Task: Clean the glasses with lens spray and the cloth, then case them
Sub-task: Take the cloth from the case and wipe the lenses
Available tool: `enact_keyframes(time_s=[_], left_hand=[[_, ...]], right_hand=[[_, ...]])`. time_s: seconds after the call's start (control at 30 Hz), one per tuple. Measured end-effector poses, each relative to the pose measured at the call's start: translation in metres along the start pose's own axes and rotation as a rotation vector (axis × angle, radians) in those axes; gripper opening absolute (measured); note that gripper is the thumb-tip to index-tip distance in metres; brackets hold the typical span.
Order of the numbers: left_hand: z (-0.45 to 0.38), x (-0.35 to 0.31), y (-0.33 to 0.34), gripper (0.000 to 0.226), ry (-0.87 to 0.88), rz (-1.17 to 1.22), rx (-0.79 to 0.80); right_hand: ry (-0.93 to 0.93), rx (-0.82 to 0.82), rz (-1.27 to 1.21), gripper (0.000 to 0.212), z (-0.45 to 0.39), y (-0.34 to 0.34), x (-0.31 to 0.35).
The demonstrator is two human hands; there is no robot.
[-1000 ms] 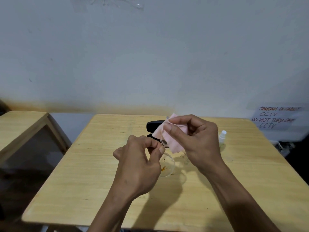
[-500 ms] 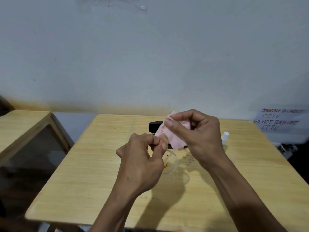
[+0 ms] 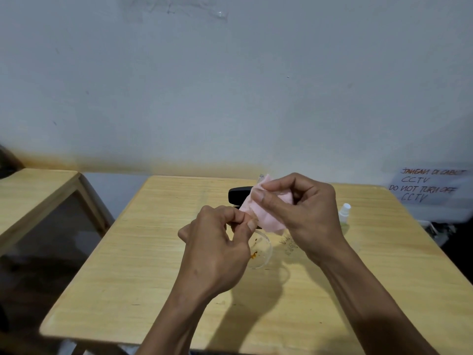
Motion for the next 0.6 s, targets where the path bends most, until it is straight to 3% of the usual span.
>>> enact_keyframes(time_s=[0.17, 0.4, 0.53, 0.6], left_hand=[[0.001, -0.001, -0.002, 0.029, 0.038, 0.003, -0.003], [0.001, -0.006, -0.003, 0.018, -0.005, 0.024, -0.007], [0.002, -0.005, -0.004, 0.002, -0.058, 0.142, -0.01], [0.002, -0.003, -0.003, 0.008, -0.089, 0.166, -0.006]], right_hand=[[-0.012, 0.059, 0.031, 0.016, 0.006, 0.002, 0.0], [0.018, -0.065, 0.002, 0.012, -0.006, -0.003, 0.001], [-0.015, -0.068, 0.023, 0.01, -0.003, -0.007, 0.0], [-0.053, -0.06, 0.041, 0.01, 0.0, -0.008, 0.0]])
Point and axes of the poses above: each hand's wrist, its own z-axis away from the middle knuckle, its own y-axis out of the palm, x = y × z, the point moved 6 cm from there along -z, towards the middle knuckle, and after that the axes turned 13 degrees about -x, right-handed, at the moved point
